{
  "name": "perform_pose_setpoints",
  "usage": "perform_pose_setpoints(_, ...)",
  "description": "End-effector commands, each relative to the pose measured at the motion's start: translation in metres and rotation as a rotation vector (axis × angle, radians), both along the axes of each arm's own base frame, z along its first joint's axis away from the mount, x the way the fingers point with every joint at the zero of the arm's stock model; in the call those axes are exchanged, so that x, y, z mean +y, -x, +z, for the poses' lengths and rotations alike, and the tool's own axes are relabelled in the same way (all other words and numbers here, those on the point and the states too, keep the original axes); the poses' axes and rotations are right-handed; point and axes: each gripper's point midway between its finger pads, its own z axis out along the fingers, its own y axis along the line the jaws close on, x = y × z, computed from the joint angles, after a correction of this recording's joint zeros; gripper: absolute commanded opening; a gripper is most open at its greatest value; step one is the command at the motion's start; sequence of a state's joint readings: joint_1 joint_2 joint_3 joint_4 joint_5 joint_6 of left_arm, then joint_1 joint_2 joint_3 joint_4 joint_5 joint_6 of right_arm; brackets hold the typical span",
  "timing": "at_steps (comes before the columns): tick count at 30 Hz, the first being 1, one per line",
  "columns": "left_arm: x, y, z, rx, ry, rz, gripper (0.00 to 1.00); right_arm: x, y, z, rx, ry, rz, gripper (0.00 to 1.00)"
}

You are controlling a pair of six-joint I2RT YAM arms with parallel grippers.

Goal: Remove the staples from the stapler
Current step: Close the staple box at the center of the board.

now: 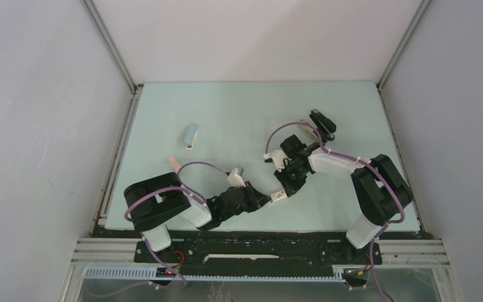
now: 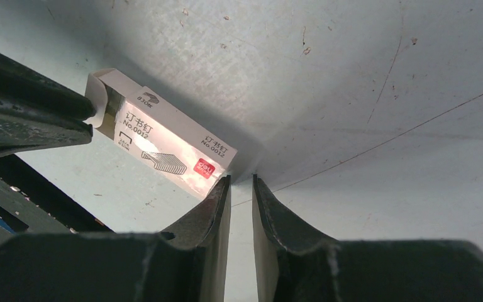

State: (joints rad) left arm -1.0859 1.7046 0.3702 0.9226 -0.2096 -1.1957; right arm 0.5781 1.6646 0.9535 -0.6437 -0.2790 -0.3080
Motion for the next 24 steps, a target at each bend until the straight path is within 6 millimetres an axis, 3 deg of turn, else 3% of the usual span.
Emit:
perform_pose_setpoints(1,0.001,-0.003,0.002,-0.003,0.025,0.017,0.18,0.004,0.002,-0.005,0.011,0.012,0.013,0.27)
perform_pose_setpoints(13,0.019,0.0,0.041,-0.12,0.074,0.017,0.22,0.004,0.002,-0.006,0.013,0.013,0.015,0.27)
perform_pose_setpoints(24,0.02,0.004,0.024,-0.091,0.095,0.012,0.23,0.004,0.002,-0.005,0.012,0.014,0.014,0.27)
